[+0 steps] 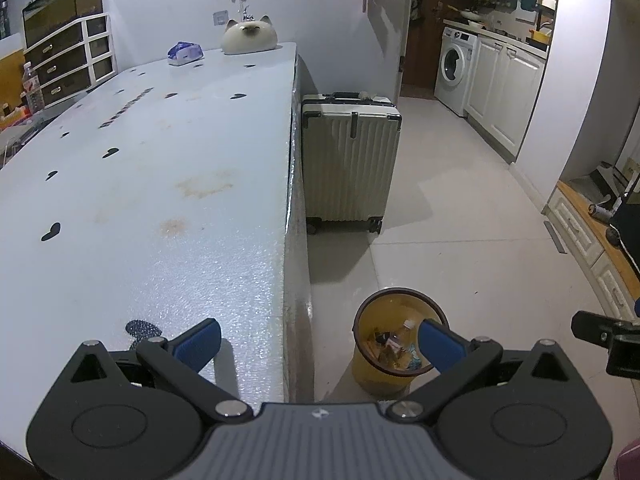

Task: Collect trash

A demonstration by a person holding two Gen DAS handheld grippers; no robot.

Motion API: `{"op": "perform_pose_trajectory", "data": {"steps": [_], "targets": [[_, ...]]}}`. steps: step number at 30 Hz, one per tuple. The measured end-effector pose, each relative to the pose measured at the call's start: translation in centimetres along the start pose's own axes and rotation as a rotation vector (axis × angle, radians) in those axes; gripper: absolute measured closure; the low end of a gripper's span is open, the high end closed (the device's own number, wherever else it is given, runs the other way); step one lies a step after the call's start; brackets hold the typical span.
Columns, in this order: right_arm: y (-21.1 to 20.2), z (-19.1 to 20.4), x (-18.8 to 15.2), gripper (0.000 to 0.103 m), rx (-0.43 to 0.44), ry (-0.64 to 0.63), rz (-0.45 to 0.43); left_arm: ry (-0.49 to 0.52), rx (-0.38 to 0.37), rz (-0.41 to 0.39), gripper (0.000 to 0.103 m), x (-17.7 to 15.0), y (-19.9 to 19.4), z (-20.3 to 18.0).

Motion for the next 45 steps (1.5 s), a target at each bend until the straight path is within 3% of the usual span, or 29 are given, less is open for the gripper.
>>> {"op": "perform_pose_trajectory", "data": {"steps": [45], "targets": [[0.02, -0.35, 0.47, 0.0, -0.018, -0.005, -0.003, 0.017, 0.016, -0.005, 0.0, -0.11, -0.3, -0.05]]}}
Point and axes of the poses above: each gripper's, at about its wrist camera, not at the fingertips, and y roughly the way its jaws point, z to its left, x to its top, the point moved 8 cm from there along y, roughly the way its jaws point, and after that the axes turned 2 degrees about -z, right-handed, at the moved point
